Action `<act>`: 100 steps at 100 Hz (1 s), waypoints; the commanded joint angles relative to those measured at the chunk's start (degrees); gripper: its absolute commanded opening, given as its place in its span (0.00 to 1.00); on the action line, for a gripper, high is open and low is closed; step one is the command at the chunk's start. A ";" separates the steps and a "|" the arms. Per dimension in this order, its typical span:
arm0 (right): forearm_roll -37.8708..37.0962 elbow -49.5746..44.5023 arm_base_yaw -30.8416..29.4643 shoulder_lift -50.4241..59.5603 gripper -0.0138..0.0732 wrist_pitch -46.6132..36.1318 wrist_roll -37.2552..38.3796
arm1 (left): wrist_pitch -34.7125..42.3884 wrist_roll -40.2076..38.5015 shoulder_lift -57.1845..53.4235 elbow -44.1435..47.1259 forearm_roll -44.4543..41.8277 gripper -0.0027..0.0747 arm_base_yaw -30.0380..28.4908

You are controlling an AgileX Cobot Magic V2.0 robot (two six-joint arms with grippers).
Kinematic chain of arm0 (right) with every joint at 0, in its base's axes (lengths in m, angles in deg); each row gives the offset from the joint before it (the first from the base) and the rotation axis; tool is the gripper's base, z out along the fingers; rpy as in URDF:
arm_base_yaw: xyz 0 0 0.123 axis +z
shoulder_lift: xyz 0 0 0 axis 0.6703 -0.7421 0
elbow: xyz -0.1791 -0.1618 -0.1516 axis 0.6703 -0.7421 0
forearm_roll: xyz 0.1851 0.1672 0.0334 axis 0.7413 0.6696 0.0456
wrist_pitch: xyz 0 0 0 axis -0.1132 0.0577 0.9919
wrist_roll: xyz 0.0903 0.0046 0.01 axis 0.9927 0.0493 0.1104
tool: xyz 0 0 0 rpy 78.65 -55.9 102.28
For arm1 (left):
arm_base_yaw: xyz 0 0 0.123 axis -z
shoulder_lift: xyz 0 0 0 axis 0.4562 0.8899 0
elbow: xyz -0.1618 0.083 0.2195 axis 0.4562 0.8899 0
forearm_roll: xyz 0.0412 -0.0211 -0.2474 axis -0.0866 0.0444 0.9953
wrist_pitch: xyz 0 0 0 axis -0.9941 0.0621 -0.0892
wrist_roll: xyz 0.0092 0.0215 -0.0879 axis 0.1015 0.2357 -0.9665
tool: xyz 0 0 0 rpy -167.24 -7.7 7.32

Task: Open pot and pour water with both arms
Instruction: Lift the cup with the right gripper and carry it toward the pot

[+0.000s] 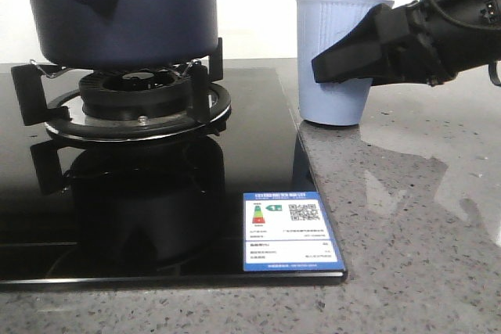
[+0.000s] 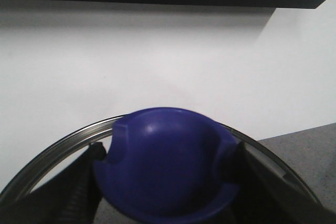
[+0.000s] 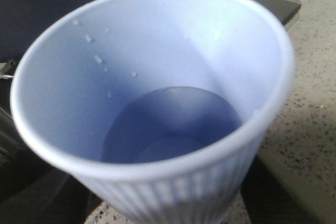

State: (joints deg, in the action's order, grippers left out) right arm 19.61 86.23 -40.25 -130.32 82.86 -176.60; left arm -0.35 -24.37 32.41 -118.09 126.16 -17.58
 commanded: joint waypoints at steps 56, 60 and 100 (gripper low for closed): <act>3.71 2.86 -0.21 1.90 0.51 6.74 -0.58 | 3.59 -0.47 -2.30 -2.40 2.19 0.57 -0.05; 3.71 3.27 -0.21 2.01 0.51 6.57 -0.58 | 3.59 -0.47 -2.30 -2.40 2.19 0.57 -0.05; 3.59 6.15 -0.21 3.04 0.51 6.27 -0.58 | 3.91 -0.47 -2.30 -2.40 1.99 0.57 -0.05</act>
State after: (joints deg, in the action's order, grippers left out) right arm 18.61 89.77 -40.25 -130.11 84.97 -176.60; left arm -0.08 -24.37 32.41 -118.09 126.25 -17.58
